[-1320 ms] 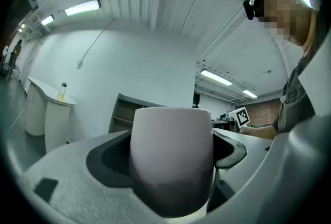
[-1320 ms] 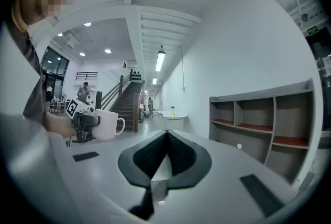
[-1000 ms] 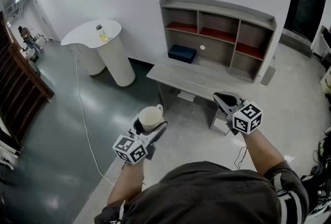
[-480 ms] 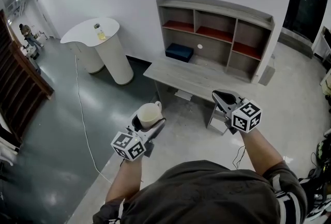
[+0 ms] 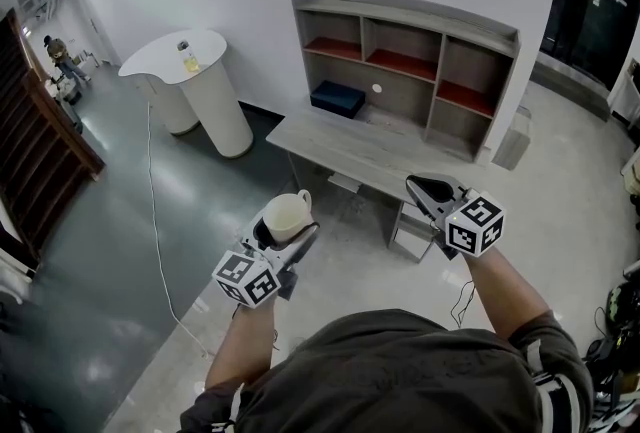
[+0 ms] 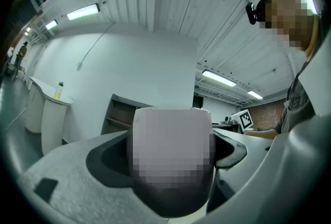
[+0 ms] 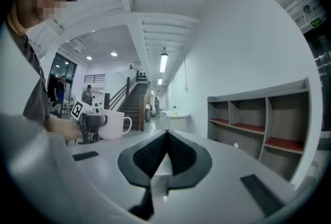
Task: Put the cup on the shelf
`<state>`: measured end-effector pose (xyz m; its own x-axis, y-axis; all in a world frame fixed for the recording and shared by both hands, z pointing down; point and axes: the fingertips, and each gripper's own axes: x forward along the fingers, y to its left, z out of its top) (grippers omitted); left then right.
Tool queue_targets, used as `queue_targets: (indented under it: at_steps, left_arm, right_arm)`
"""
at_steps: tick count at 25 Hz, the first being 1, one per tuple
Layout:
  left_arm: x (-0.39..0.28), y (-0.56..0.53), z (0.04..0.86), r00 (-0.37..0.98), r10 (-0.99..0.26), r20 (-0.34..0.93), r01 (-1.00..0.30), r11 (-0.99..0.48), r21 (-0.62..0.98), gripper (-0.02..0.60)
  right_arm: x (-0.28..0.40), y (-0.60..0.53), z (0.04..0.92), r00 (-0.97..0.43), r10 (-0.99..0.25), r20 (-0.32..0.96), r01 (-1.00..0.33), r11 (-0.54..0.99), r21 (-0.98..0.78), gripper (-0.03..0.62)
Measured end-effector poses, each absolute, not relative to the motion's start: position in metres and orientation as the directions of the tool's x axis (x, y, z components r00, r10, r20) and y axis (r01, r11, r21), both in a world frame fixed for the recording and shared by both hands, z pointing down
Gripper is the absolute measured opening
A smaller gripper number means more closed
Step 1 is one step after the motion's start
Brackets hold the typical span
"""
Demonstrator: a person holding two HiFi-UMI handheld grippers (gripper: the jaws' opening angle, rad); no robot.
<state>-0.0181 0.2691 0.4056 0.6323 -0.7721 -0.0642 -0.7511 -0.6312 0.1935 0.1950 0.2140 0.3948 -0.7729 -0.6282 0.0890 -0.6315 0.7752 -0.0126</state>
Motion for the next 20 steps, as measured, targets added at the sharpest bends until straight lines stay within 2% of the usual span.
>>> queue_targets:
  at_steps: [10,20]
  left_arm:
    - [-0.024,0.238,0.418,0.621,-0.782,-0.055,-0.759,-0.617,0.206,0.434]
    - [-0.09,0.107,0.424,0.681,-0.728,-0.076,-0.708,-0.682,0.185,0.434]
  right_arm:
    - [0.187,0.181,0.405,-0.783,-0.612,0.113,-0.618,0.786,-0.02,-0.008]
    - [0.114,0.064,0.408,-0.756,-0.647,0.098,-0.651,0.759,-0.007,-0.008]
